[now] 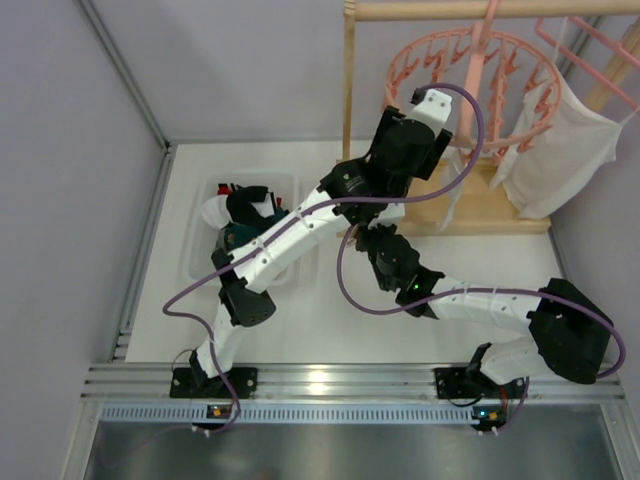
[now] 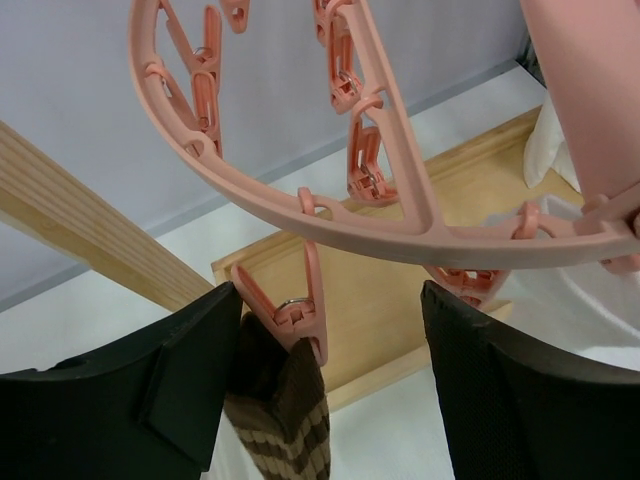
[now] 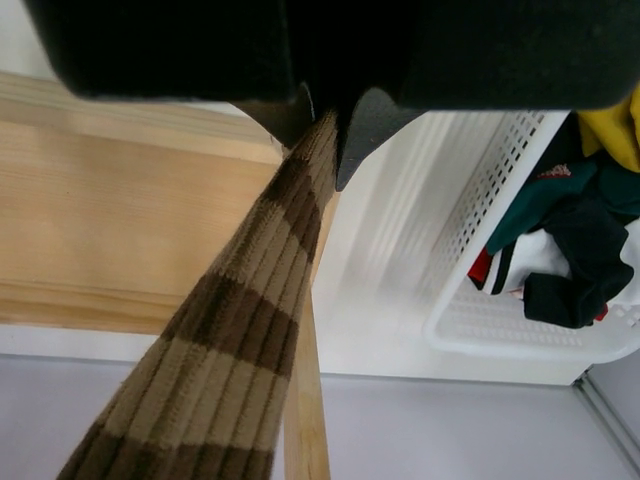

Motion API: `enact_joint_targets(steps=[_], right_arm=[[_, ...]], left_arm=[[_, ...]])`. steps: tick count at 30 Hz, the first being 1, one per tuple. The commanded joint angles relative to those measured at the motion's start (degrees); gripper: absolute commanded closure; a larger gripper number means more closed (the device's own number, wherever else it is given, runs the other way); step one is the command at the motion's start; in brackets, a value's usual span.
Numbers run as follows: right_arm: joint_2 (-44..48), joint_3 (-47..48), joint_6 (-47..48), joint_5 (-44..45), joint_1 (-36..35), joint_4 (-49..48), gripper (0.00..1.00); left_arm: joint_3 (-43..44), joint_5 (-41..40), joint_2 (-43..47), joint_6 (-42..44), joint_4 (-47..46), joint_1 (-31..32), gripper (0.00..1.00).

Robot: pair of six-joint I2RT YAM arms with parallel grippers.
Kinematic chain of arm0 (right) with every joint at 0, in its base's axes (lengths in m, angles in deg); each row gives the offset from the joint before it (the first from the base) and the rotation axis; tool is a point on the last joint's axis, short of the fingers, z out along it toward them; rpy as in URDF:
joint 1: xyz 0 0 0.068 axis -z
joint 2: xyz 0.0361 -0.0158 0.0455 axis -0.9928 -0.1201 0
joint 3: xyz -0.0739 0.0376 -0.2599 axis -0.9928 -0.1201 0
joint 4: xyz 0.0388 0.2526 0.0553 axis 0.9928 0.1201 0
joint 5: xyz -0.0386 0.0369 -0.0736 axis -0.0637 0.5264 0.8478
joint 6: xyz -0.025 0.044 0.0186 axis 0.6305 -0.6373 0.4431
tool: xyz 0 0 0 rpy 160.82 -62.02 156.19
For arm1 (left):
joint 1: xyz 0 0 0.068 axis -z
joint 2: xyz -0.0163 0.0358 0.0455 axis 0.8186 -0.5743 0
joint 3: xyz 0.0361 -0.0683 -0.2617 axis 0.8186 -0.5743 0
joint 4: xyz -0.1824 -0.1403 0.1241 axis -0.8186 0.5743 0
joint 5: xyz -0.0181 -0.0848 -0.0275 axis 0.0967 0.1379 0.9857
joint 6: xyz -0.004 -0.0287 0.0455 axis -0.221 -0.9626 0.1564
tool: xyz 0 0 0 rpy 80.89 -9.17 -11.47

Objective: Remove the socks clipped to the hanger

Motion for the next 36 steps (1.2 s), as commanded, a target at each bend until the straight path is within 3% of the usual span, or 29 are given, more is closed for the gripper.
enact_joint_targets(steps=[1, 9, 17, 19, 23, 29, 32, 36], right_arm=[[-0.2, 1.4, 1.1, 0.0, -1.8, -0.8, 1.00], [0.6, 0.7, 2.0, -0.8, -2.4, -1.7, 1.00], [0.0, 0.6, 2.1, -1.7, -3.3, -2.0, 1.00], [-0.1, 0.5, 2.0, -1.6, -3.4, -2.0, 1.00], [0.3, -0.3, 1.8, -1.6, -3.4, -2.8, 1.00], [4.0, -3.7, -0.1, -1.7, -3.4, -2.9, 1.00], [8.7, -7.6, -1.9, -3.8, -3.4, -2.4, 1.00], [18.6, -13.1, -4.9, -9.4, -3.4, 4.0, 1.00]], left_arm=[[0.4, -1.4, -0.5, 1.4, -3.6, -1.2, 0.25], [0.3, 0.1, -0.8, 2.0, -4.9, -2.9, 0.36], [0.4, 1.6, -1.7, 3.4, -7.3, -3.1, 0.42], [0.5, 1.5, -1.9, 3.6, -7.8, -3.1, 0.48], [0.5, 1.6, -2.2, 3.7, -8.3, -3.1, 0.69], [-0.4, 1.4, -1.9, 2.8, -8.2, -3.2, 0.85], [-1.2, 0.8, -1.4, 2.3, -8.2, -3.1, 0.83], [-5.5, 1.1, 2.0, 0.5, -8.3, -3.2, 0.68]])
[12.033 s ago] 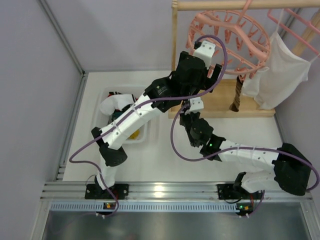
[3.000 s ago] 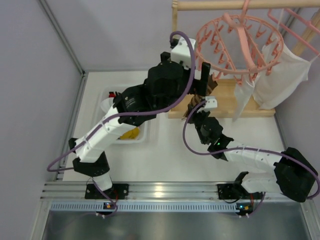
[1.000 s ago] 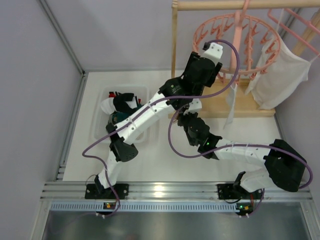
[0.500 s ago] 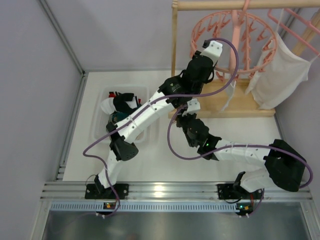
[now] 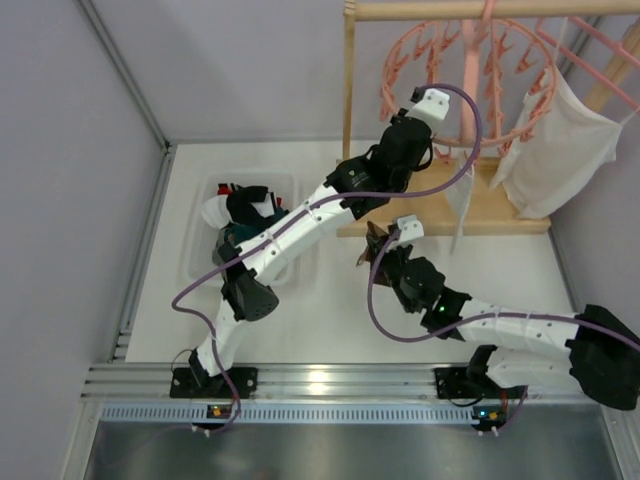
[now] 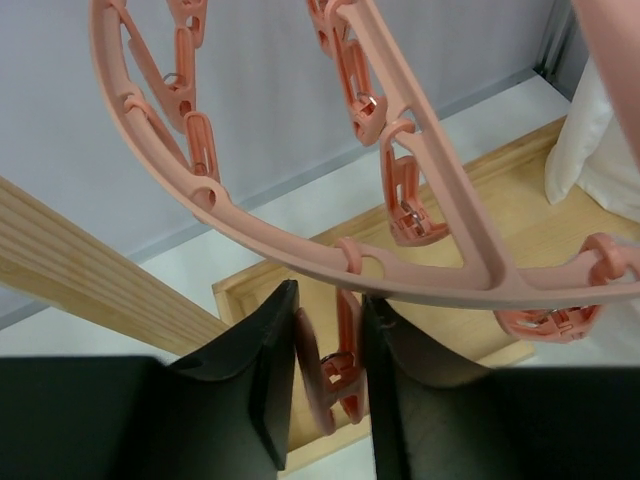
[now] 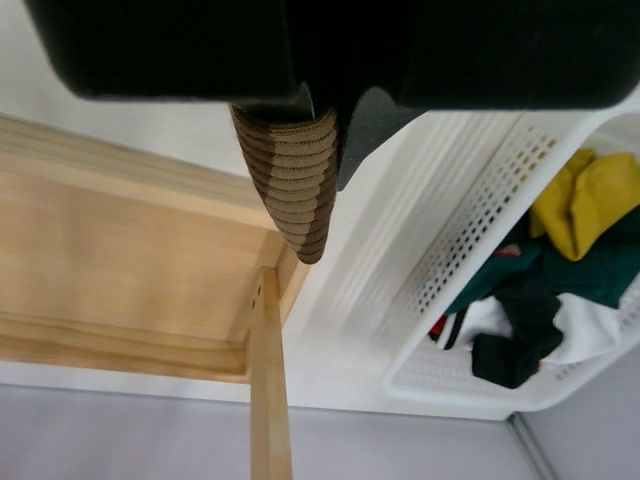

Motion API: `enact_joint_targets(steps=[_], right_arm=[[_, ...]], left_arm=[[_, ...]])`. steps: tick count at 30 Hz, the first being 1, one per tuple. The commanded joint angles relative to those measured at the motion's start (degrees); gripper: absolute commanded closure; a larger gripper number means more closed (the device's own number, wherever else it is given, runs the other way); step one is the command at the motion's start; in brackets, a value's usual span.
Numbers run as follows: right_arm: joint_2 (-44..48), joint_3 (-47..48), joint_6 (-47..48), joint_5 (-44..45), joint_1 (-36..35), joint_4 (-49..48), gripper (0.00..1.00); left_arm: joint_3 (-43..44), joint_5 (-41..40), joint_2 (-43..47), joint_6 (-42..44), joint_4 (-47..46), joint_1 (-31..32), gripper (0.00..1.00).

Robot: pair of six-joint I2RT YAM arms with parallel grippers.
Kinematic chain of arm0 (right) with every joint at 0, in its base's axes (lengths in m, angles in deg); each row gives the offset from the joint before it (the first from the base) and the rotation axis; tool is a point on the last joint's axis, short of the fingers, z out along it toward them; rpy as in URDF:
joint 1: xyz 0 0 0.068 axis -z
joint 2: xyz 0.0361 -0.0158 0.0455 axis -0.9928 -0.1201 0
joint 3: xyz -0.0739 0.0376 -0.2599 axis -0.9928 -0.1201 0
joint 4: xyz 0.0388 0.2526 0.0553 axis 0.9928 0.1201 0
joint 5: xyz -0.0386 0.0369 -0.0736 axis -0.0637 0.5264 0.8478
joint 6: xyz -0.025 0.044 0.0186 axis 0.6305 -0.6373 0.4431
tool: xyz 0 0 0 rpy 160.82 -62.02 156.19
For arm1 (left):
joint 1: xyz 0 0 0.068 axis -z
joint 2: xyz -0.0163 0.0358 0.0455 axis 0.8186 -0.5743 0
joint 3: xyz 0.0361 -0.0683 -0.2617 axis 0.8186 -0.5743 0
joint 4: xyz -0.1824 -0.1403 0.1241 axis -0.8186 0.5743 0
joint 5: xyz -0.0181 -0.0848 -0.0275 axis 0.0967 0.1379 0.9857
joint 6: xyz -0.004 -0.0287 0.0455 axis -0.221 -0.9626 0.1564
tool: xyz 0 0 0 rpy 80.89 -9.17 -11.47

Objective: Remove the socks clipped to the hanger

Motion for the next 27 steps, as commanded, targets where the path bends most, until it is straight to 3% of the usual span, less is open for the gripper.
enact_joint_targets(steps=[1, 6, 8, 14, 21, 27], right_arm=[[8.5, -2.9, -4.4, -6.6, -1.1, 5.2, 1.00], [18.8, -7.9, -5.6, -8.3, -1.0, 11.2, 1.00], [20.5, -8.7, -5.3, -7.9, -0.9, 13.6, 1.00], [22.5, -9.1, -5.1, -9.6, 0.2, 15.3, 1.00], [17.3, -3.6, -2.8, -19.6, 1.2, 13.2, 1.00], [4.6, 6.8, -0.4, -36.0, 2.2, 7.5, 1.00]], left_arm=[[-3.5, -0.9, 5.1, -2.3, -1.3, -0.3, 0.59], [-8.8, -0.3, 10.6, -7.4, -1.3, -0.3, 0.35], [-12.7, -0.8, 14.4, -9.3, -1.3, -0.3, 0.23], [-26.5, -4.9, 26.7, -12.7, -1.1, -0.3, 0.02], [-51.3, -13.9, 49.6, -17.5, 0.4, -0.3, 0.02], [-62.4, -13.5, 65.4, -29.8, 15.1, -6.4, 0.02]])
